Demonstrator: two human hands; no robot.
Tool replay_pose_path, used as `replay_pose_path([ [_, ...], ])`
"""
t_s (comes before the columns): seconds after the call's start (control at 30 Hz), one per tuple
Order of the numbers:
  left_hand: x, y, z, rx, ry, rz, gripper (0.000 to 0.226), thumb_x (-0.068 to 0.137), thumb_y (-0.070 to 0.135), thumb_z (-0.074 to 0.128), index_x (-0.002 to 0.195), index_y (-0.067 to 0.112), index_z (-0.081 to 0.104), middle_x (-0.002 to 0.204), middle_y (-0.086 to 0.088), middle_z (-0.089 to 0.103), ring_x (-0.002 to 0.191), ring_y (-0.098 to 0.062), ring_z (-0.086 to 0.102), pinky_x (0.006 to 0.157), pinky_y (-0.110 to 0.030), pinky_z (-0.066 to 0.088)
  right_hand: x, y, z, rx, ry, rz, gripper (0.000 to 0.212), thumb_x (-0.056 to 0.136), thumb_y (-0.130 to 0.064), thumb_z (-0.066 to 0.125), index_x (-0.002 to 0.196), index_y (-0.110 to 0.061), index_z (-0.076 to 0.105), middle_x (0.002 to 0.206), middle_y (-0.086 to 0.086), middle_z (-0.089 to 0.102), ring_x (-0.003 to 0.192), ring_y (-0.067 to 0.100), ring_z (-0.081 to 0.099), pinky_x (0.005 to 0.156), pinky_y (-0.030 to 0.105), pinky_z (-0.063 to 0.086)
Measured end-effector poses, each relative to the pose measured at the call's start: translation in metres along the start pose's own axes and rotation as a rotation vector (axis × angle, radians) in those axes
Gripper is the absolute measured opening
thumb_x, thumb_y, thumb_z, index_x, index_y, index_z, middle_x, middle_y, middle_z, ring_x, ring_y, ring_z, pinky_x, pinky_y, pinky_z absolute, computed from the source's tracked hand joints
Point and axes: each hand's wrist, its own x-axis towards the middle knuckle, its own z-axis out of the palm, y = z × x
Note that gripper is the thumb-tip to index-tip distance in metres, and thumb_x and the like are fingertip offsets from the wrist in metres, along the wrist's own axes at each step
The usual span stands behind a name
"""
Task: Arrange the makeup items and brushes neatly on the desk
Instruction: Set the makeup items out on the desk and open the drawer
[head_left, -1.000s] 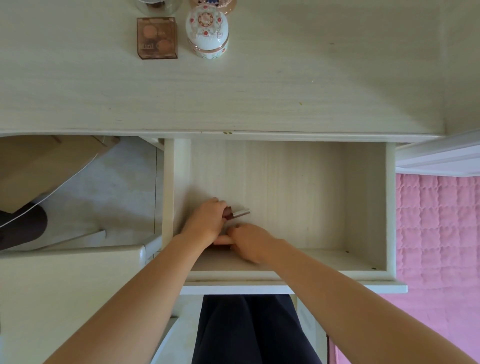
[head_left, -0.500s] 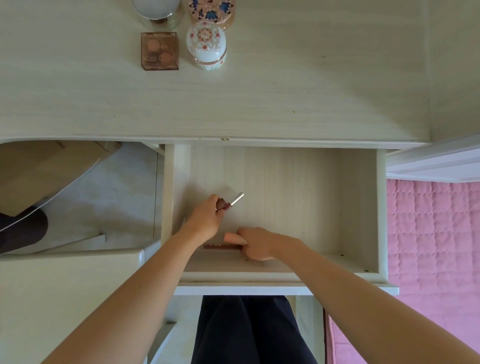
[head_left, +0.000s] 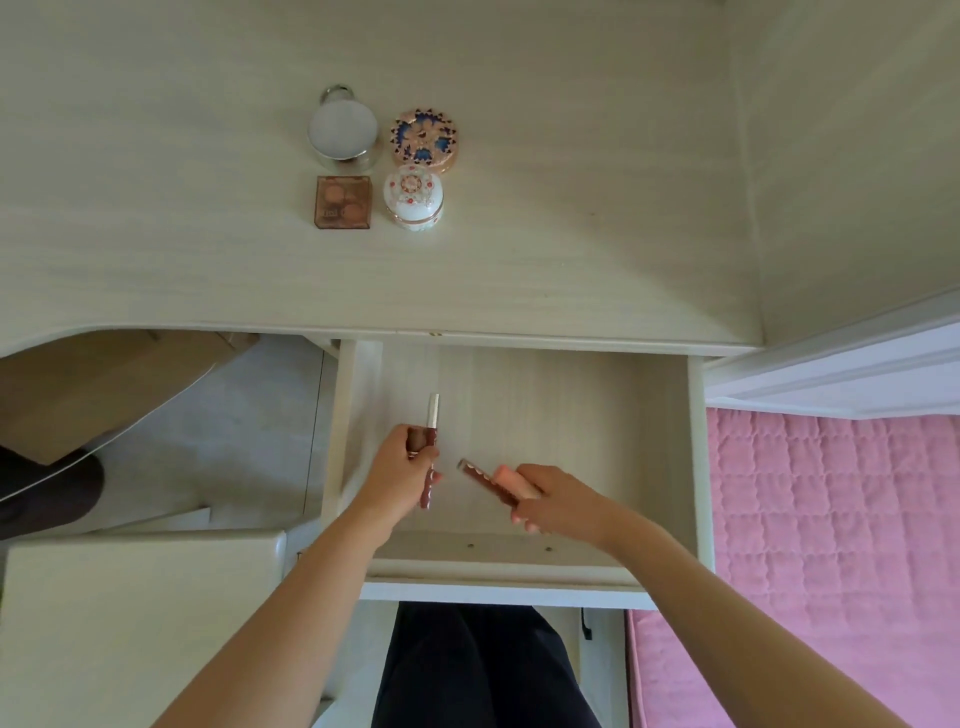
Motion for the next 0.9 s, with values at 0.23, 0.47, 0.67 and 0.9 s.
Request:
replay_pose_path([
  [0.23,-0.044,0.024,0.014,-0.180,-0.016,0.014,0.013,0.097,0.011,0.050,0.108,0.016,0.055,0.098,0.000,0.070,0.077,-0.019,0.072,0.067,-0.033,0.053,-0.045,-0.019,-0.013,0.225,0.127,-0.074,0.022,0.084,-0.008,0.054,0.105,-0.008,0.058,0.096,0.014,0.067,0.072,0.014,0.063,0.081,0.043,0.055],
  [0.47,-0.076,0.055,0.026,-0.309,-0.002,0.048,0.014,0.096,0.010,0.052,0.108,0.016,0.056,0.099,-0.004,0.070,0.081,-0.025,0.071,0.077,-0.045,0.055,-0.076,-0.041,-0.023,0.363,0.232,-0.168,0.026,0.086,0.003,0.050,0.107,-0.012,0.055,0.094,0.015,0.067,0.071,0.016,0.065,0.066,0.028,0.054],
  [0.67,-0.074,0.089,0.026,-0.318,0.004,0.072,0.013,0.095,0.011,0.055,0.106,0.018,0.058,0.096,-0.003,0.071,0.076,-0.019,0.072,0.065,-0.033,0.059,-0.077,-0.060,-0.046,0.584,0.322,-0.126,0.024,0.088,0.006,0.048,0.106,-0.007,0.055,0.090,0.011,0.067,0.075,0.020,0.070,0.075,0.045,0.058],
  [0.9,-0.041,0.151,0.014,-0.297,-0.037,0.111,0.017,0.089,0.006,0.061,0.104,0.012,0.059,0.098,-0.010,0.070,0.072,-0.022,0.070,0.059,-0.035,0.055,-0.056,-0.097,-0.093,0.657,0.453,-0.099,0.017,0.087,0.003,0.052,0.102,-0.005,0.056,0.091,0.012,0.062,0.074,0.021,0.068,0.077,0.055,0.056],
])
